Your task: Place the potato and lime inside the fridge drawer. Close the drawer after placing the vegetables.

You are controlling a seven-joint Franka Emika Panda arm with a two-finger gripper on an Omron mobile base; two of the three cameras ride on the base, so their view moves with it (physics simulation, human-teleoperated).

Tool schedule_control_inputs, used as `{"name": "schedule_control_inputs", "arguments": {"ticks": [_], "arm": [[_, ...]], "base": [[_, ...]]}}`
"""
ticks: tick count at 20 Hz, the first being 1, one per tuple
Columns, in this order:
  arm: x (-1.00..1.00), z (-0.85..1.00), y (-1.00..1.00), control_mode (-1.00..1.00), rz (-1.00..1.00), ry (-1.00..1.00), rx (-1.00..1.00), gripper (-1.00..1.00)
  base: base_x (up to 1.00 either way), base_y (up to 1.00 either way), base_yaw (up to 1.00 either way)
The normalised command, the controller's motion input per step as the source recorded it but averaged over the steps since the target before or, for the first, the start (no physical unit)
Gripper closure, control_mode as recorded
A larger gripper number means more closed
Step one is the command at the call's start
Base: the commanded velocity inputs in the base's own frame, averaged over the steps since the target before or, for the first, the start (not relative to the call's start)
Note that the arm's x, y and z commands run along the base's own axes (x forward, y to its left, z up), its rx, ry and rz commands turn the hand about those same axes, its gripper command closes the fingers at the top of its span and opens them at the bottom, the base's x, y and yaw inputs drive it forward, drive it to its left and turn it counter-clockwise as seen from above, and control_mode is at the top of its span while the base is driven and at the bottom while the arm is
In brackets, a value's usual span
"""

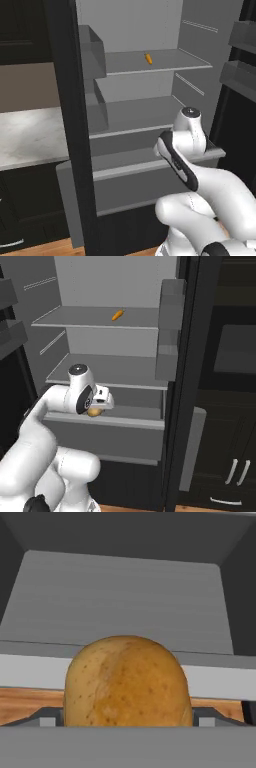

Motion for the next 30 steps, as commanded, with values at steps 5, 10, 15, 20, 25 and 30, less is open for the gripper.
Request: {"name": "schedule_control_inputs", "arguments": {"ticks": [5, 10, 15, 20, 25, 30], "arm": [[0.73, -0.23, 0.03, -1.0, 0.01, 0.01, 0.0, 1.0], [0.65, -0.21, 0.03, -1.0, 0.05, 0.08, 0.0, 1.0], [0.12, -0.7, 0.0, -1.0, 0.08, 0.08, 0.0, 1.0], [-0.18, -0.6, -0.01, -1.0, 0.05, 0.06, 0.0, 1.0], [-0.9, -0.1, -0.17, -1.0, 0.0, 0.09, 0.05, 1.0], [-0.38, 0.08, -0.12, -1.0, 0.0, 0.18, 0.07, 1.0]], "base": [[0.0, 0.0, 0.0], [0.0, 0.0, 0.0], [0.0, 0.0, 0.0], [0.0, 0.0, 0.0], [0.0, 0.0, 0.0], [0.0, 0.0, 0.0]]}}
